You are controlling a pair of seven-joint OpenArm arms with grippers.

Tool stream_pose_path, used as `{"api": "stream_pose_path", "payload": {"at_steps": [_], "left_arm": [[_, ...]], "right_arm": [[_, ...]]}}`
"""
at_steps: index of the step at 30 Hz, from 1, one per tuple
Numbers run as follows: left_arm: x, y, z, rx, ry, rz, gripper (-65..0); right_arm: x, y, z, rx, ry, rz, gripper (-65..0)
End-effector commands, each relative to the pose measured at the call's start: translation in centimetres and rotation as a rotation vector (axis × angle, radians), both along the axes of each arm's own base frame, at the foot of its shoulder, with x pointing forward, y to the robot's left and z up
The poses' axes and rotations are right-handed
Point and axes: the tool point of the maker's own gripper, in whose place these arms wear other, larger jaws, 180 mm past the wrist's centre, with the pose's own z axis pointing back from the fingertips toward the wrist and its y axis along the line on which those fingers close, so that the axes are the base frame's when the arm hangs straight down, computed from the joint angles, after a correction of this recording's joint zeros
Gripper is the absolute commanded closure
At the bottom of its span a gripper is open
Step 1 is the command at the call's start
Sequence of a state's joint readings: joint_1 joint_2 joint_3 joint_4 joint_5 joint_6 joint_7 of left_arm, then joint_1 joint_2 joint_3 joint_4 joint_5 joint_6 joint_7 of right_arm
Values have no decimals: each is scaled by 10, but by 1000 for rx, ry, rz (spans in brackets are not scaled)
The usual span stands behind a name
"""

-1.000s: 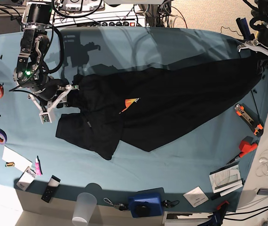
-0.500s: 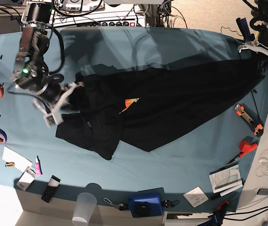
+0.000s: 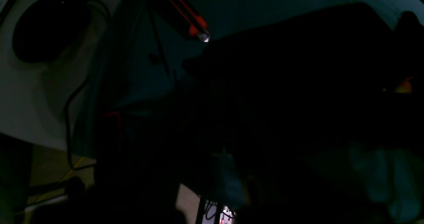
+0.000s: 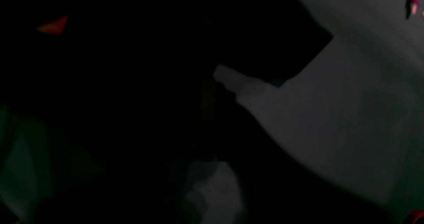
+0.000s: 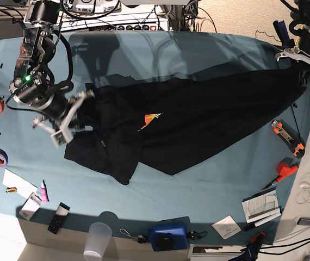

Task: Layout the t-shirt on the table in an organized manner, then fold the t-shirt properly
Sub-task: 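Release the fabric with the right gripper and raise it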

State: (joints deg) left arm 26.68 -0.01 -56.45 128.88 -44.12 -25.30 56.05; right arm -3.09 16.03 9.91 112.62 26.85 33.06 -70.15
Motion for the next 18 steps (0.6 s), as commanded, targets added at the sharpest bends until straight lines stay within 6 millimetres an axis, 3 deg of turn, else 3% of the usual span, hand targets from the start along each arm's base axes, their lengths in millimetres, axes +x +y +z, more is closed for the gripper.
{"api": "stream_pose_path", "payload": {"at_steps": [1, 3, 4, 13, 18], "left_arm": [[4, 0, 11, 16, -45, -7, 0], [4, 0, 11, 16, -45, -7, 0], [4, 0, 11, 16, -45, -7, 0], [4, 0, 11, 16, -45, -7, 0], [4, 0, 11, 16, -45, -7, 0]], "right_arm": [[6, -1, 13, 0, -52, 11, -134], [6, 0, 14, 9, -68, 15, -231], [5, 0, 13, 9, -68, 14, -237], [15, -32, 16, -59, -111, -166, -237], [13, -35, 1, -46, -66, -185, -237]]}}
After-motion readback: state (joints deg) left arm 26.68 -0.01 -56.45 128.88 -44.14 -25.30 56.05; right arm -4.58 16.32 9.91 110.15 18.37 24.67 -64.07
